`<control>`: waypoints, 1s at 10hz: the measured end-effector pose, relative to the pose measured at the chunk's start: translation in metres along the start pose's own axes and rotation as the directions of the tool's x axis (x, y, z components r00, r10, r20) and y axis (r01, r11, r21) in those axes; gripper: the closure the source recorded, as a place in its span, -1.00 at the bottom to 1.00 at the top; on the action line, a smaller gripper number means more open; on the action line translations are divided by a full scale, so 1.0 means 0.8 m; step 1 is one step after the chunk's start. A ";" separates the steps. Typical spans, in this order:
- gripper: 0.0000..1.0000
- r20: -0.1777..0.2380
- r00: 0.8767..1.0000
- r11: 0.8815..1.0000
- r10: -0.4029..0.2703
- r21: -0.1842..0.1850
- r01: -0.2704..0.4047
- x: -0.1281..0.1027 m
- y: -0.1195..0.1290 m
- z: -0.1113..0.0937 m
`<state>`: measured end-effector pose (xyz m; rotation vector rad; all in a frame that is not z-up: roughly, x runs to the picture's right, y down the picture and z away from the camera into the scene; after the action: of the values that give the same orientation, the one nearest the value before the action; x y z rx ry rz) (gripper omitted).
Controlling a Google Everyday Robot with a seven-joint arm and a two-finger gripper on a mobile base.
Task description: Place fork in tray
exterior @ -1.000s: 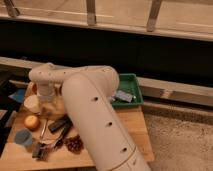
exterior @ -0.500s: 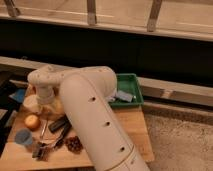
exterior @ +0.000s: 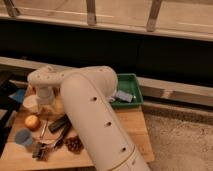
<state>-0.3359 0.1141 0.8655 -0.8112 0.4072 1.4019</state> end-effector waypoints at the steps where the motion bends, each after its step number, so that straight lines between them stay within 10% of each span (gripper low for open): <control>1: -0.30 0.002 1.000 1.000 0.002 0.003 -0.002 -0.001 -0.001 -0.001; 10: -0.30 0.007 1.000 0.999 0.025 0.024 -0.025 -0.014 -0.010 0.024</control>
<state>-0.3341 0.1202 0.8882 -0.7842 0.4299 1.4203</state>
